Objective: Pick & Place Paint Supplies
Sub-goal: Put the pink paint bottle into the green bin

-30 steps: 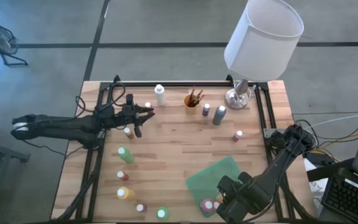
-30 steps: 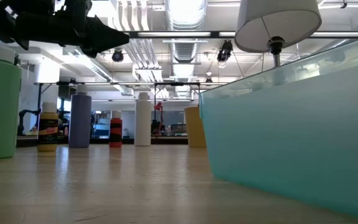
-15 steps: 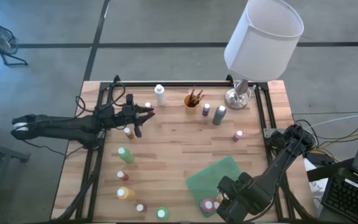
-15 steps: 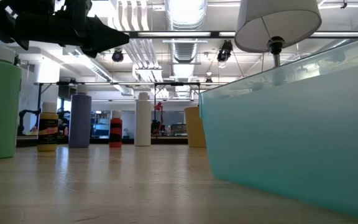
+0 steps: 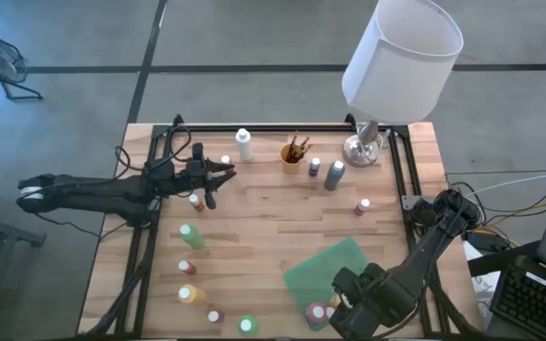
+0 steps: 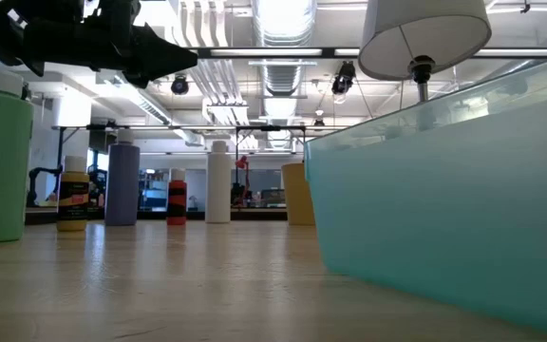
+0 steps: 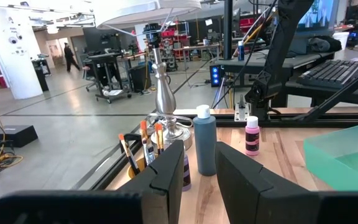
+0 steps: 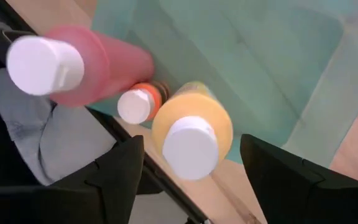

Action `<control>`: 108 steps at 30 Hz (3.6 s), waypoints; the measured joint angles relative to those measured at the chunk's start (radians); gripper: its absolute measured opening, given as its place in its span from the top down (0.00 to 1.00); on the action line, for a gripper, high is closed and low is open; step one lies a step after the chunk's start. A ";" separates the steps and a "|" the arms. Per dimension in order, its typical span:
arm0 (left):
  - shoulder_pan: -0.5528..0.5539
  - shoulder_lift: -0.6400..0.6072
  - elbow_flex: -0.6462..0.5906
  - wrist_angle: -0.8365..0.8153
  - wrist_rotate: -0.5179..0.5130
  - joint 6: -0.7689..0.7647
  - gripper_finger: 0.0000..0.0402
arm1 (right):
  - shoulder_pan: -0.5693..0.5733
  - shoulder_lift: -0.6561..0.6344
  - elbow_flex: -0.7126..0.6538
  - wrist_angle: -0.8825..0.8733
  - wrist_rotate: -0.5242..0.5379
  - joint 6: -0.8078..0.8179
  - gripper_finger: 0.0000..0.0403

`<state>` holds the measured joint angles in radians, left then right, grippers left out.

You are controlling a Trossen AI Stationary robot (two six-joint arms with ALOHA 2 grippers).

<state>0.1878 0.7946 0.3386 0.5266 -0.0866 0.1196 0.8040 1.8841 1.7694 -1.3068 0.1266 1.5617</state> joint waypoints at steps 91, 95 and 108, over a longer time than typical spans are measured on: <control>0.000 0.000 0.000 -0.051 0.000 0.000 0.76 | -0.551 -0.760 -0.809 0.013 0.274 -0.186 0.33; -0.001 0.000 0.000 -0.051 0.000 0.000 0.76 | -0.551 -0.760 -0.825 0.017 0.275 -0.176 0.36; -0.001 0.000 0.000 -0.050 0.000 0.000 0.76 | -0.556 -0.760 -0.930 0.121 0.277 -0.181 0.45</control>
<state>0.1867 0.7944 0.3386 0.4762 -0.0864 0.1196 0.2478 1.1237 0.8396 -1.1856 0.4032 1.3810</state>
